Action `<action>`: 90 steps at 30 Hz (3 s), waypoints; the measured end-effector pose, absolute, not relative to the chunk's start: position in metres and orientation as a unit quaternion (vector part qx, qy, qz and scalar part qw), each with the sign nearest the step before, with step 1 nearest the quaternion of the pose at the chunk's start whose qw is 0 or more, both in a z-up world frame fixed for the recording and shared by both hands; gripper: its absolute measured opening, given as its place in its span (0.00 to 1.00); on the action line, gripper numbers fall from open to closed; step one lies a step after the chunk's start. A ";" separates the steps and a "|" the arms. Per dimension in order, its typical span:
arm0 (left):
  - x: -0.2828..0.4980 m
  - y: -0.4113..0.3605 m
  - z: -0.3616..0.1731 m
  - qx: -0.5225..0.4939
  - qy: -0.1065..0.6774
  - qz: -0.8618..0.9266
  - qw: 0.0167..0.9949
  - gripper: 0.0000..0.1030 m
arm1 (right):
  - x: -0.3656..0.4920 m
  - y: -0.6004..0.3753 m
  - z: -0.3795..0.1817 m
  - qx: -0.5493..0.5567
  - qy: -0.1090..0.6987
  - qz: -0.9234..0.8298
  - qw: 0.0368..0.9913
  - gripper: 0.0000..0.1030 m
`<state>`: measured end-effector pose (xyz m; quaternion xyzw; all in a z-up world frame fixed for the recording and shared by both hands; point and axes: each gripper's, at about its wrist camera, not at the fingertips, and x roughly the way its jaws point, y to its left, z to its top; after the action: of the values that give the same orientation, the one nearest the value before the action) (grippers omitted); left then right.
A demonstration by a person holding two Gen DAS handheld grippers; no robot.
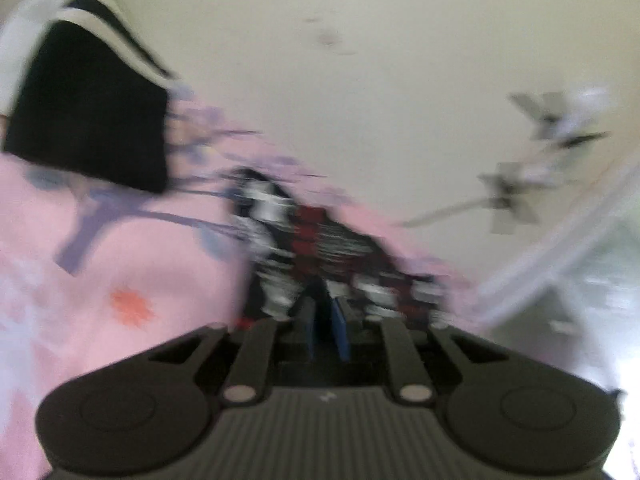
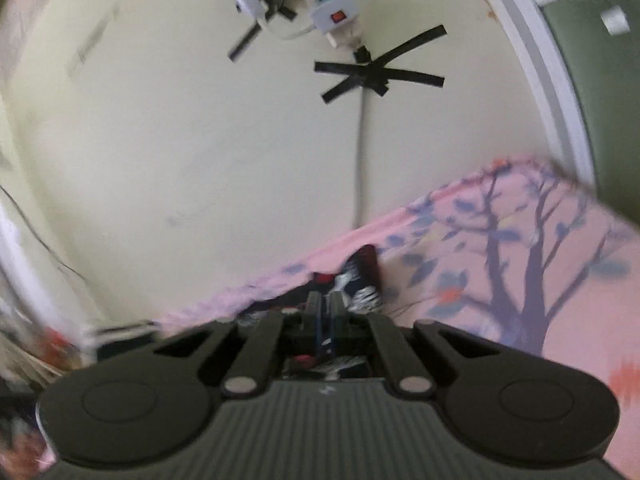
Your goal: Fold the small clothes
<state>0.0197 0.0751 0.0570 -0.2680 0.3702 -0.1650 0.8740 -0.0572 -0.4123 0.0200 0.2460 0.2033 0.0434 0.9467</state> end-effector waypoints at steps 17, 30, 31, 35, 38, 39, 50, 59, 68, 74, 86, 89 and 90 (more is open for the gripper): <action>0.013 0.029 0.017 -0.077 0.416 -0.198 0.884 0.06 | -0.084 -0.341 -0.031 0.014 0.320 0.174 0.931 0.10; 0.003 0.059 0.028 -0.153 0.341 -0.147 0.916 0.08 | -0.024 -0.419 -0.019 0.193 0.230 0.046 0.953 0.00; 0.012 0.055 0.018 -0.148 0.367 -0.142 0.907 0.08 | -0.016 -0.416 -0.030 0.184 0.253 0.037 0.949 0.00; 0.019 0.048 0.008 -0.117 0.387 -0.133 0.905 0.26 | -0.025 -0.412 -0.039 0.184 0.262 0.045 0.946 0.01; 0.018 0.054 0.016 -0.127 0.372 -0.142 0.908 0.33 | -0.046 -0.413 -0.028 0.191 0.246 0.079 0.947 0.16; 0.019 0.055 0.017 -0.132 0.372 -0.146 0.907 0.33 | -0.050 -0.410 -0.026 0.183 0.247 0.085 0.948 0.26; 0.019 0.022 0.006 -0.059 0.376 -0.145 0.913 0.30 | -0.054 -0.400 -0.040 0.148 0.285 0.035 0.946 0.00; 0.022 0.048 0.039 -0.044 0.377 -0.140 0.914 0.41 | -0.045 -0.409 0.011 0.115 0.251 0.067 0.959 0.40; 0.130 0.003 0.101 -0.027 0.341 -0.195 0.919 0.77 | 0.091 -0.403 0.052 0.152 0.298 0.168 0.928 0.52; 0.232 -0.064 0.061 0.001 0.411 -0.194 0.891 0.77 | 0.195 -0.374 0.019 0.151 0.370 0.159 0.903 0.56; 0.283 -0.107 -0.007 0.029 0.457 -0.209 0.864 0.20 | 0.263 -0.336 -0.036 0.093 0.420 0.182 0.884 0.25; 0.278 -0.103 0.002 0.017 0.453 -0.205 0.867 0.09 | 0.253 -0.333 -0.027 0.084 0.401 0.173 0.896 0.09; 0.274 -0.102 0.008 0.009 0.447 -0.206 0.870 0.09 | 0.246 -0.333 -0.020 0.084 0.390 0.174 0.901 0.09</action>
<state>0.2738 -0.1016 0.0083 0.0092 0.4474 -0.2063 0.8702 0.2456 -0.3334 -0.0203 0.0843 0.3896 0.1738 0.9005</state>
